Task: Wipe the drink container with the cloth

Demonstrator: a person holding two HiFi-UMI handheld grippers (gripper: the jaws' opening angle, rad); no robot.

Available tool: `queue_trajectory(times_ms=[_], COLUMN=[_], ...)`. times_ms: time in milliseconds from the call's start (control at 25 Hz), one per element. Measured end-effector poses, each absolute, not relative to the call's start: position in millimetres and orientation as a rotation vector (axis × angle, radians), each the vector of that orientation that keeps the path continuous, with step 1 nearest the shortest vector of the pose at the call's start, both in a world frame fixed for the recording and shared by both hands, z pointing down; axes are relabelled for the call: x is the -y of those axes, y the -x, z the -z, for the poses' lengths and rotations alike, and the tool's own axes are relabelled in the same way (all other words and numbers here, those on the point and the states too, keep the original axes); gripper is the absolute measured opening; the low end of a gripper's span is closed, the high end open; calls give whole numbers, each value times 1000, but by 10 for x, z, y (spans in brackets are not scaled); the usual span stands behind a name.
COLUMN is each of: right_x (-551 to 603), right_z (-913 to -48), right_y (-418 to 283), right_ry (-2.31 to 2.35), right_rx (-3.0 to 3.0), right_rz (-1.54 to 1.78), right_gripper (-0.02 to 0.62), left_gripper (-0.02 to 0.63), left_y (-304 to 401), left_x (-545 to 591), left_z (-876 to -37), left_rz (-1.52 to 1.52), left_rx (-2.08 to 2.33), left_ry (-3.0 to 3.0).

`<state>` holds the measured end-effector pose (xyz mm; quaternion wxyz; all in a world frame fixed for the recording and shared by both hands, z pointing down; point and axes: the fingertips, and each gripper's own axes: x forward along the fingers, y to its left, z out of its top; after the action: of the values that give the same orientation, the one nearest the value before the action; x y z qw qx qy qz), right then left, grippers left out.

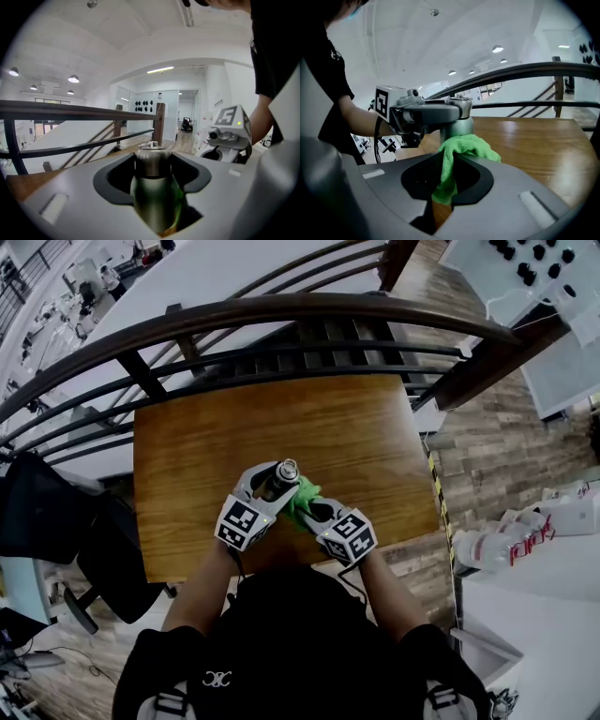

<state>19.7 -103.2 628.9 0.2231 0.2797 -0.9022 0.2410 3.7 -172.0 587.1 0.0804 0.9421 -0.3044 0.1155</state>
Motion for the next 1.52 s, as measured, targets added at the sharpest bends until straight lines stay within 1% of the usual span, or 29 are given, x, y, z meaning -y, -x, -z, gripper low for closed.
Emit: queue_trajectory(times_ms=[160,280,680,880,1320,1520], right_x=[1004,1027,1148,1206,1092,1122], right_z=[-6151,-6050,-5600,-5447,-5581,-5640], right_y=[-137,-198,-792,-1113,-1484,-1469], right_ry=[-769,-851,-1380,-1502,-1581,-1583], right_rx=[2544,2561,2467,2435,2352,2342], right_rz=[-603,-576,-389,-339,-454,-446], right_gripper=[44,44,44,44,44,44], left_gripper=[290,290,290,290,290,290], left_y=[41,128,287,231,7,35], left_x=[1843,1947,2322,2504,2718,2611], left_z=[-5920,-5916,-5984,-6091,-6630,-6831], left_rz=[-316,-298,-335,-344,-434,-482], left_rx=[962,1008,1174,1237,1194,1199], left_ry=[-2761,-2730,-2687,-2654,-2603,-2607])
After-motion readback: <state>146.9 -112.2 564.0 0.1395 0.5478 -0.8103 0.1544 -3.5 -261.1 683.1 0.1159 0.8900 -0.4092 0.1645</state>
